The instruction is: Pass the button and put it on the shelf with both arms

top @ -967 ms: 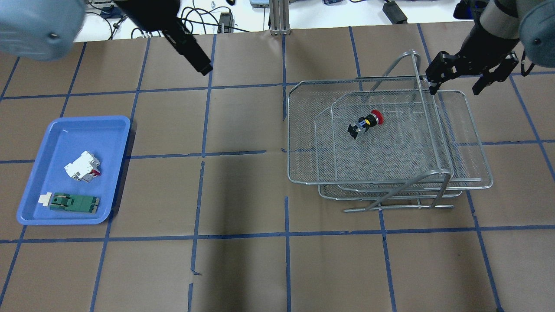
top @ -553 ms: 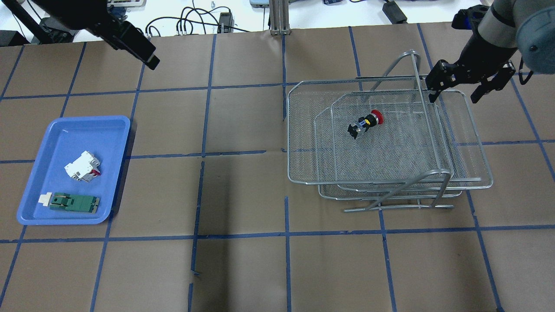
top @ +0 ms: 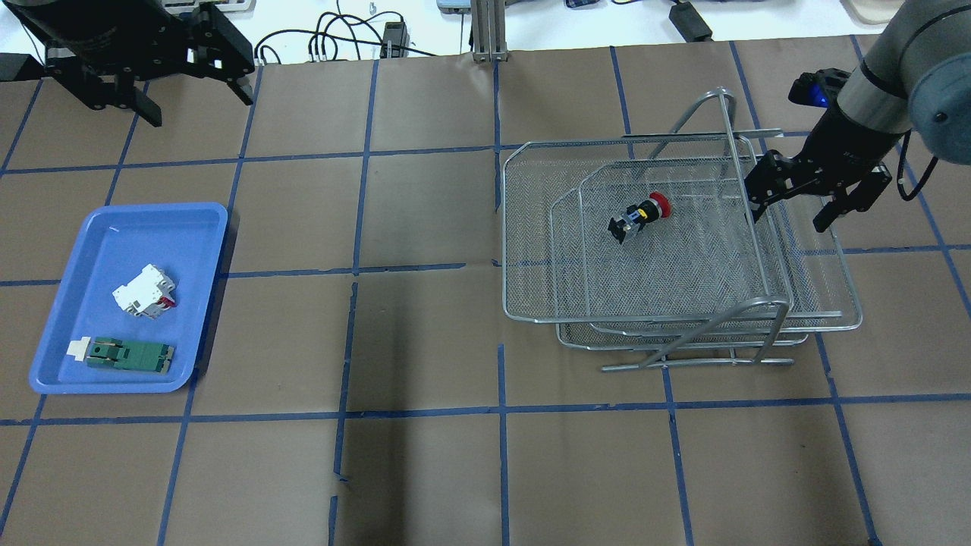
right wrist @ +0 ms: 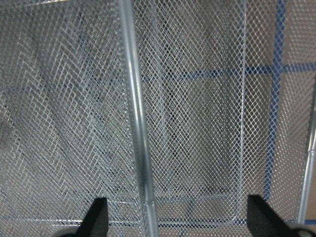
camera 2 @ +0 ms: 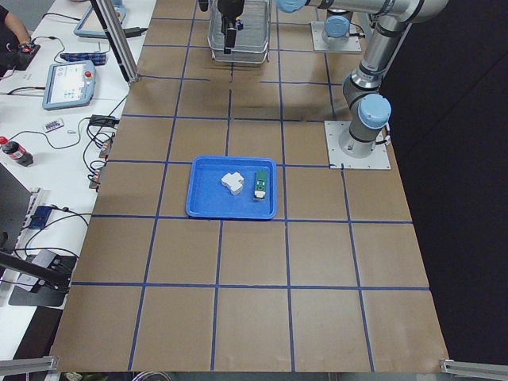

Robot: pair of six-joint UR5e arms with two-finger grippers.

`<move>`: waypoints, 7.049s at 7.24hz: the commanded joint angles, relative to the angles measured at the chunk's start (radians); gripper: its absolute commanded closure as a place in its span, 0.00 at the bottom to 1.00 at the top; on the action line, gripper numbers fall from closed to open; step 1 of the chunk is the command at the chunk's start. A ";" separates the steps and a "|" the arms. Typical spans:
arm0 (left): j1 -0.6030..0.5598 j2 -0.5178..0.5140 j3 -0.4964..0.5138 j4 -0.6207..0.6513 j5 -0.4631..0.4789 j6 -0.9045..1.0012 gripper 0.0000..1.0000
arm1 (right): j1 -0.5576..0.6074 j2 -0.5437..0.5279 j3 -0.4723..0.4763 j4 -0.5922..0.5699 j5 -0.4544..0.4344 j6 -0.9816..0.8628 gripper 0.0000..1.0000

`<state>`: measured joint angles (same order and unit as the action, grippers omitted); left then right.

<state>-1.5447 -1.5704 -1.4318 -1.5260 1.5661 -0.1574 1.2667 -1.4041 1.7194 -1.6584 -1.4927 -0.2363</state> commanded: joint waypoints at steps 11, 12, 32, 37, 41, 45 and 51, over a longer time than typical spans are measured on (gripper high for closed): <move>-0.009 0.015 -0.015 0.046 0.018 -0.031 0.00 | -0.136 0.051 -0.020 -0.069 -0.227 -0.112 0.00; -0.009 0.019 -0.019 0.044 0.018 -0.033 0.00 | -0.136 0.051 -0.046 -0.070 -0.231 -0.116 0.00; -0.002 0.044 -0.009 -0.032 0.022 -0.022 0.00 | 0.290 -0.121 -0.250 0.095 -0.008 0.235 0.00; -0.017 0.033 -0.029 -0.020 0.025 -0.028 0.00 | 0.292 -0.121 -0.248 0.094 -0.015 0.235 0.00; -0.020 0.032 -0.052 -0.010 0.015 -0.016 0.00 | 0.295 -0.119 -0.248 0.091 -0.011 0.238 0.00; -0.014 0.043 -0.053 -0.033 0.014 -0.008 0.00 | 0.293 -0.119 -0.245 0.103 -0.026 0.233 0.00; -0.014 0.026 -0.050 -0.025 0.009 -0.031 0.00 | 0.293 -0.136 -0.201 0.100 -0.029 0.233 0.00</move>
<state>-1.5590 -1.5387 -1.4860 -1.5539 1.5786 -0.1842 1.5584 -1.5398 1.5182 -1.5583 -1.5221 -0.0030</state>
